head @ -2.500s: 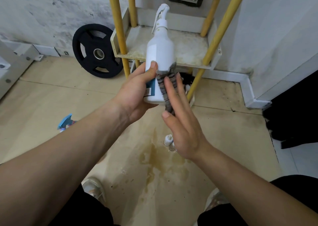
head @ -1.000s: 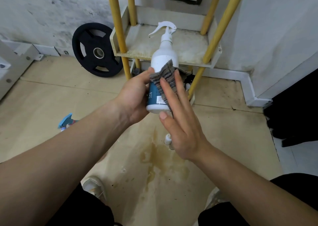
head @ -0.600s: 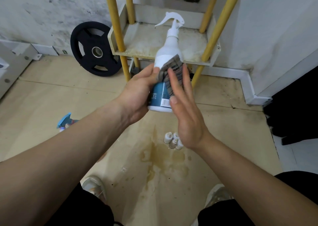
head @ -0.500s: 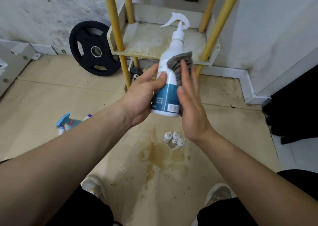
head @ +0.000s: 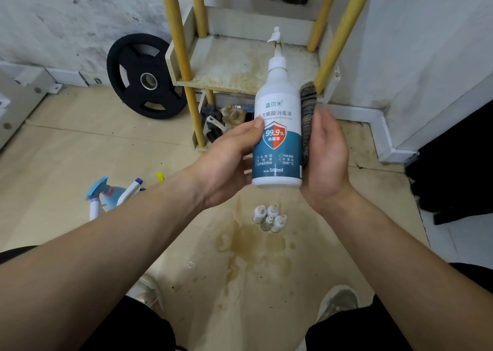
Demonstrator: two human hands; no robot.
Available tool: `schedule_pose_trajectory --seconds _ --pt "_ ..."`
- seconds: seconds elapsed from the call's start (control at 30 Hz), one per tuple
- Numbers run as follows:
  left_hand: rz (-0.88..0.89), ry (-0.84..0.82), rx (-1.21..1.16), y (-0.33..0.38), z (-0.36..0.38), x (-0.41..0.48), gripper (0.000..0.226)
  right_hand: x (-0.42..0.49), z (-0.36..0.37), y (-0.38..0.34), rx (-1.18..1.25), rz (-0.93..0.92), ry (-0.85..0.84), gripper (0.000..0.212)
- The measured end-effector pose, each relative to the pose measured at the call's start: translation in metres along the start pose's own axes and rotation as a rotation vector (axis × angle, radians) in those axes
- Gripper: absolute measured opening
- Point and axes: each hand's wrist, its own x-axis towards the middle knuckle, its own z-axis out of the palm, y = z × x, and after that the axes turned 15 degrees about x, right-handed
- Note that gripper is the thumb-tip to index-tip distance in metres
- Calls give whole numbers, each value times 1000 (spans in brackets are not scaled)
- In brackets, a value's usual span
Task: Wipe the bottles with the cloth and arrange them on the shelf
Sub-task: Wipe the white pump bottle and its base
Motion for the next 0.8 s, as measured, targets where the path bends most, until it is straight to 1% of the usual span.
schedule_pose_trajectory --seconds 0.07,0.13,0.17,0.2,0.27,0.3,0.37,0.43,0.57,0.7,0.8 --pt "-22 -42 -53 -1 1 -1 41 -2 1 0 -29 -12 -16 63" --pt "0 -45 -57 -2 1 0 40 -4 4 -2 -98 -61 -62 59" --pt "15 -35 -42 -2 1 1 40 -5 7 -4 -120 -73 -89 60" --pt "29 -21 -24 -1 1 2 44 -4 8 -5 -151 -91 -117 67" --pt "41 4 -3 -1 3 4 57 -6 6 -6 -289 -151 -167 82" --pt "44 15 -14 -1 4 4 60 -5 4 -4 -364 -180 -183 80" --pt "54 37 -62 -2 7 4 58 -5 -1 2 -496 -231 -218 66" --pt "62 53 -116 -3 7 4 52 -10 -5 7 -599 -250 -258 60" --pt "65 90 -158 6 -4 3 39 -26 -4 17 -778 -254 -360 64" --pt "62 155 -154 12 -17 6 46 -42 1 26 -854 -231 -439 67" --pt "53 175 -135 11 -20 9 47 -42 1 29 -850 -261 -442 66"
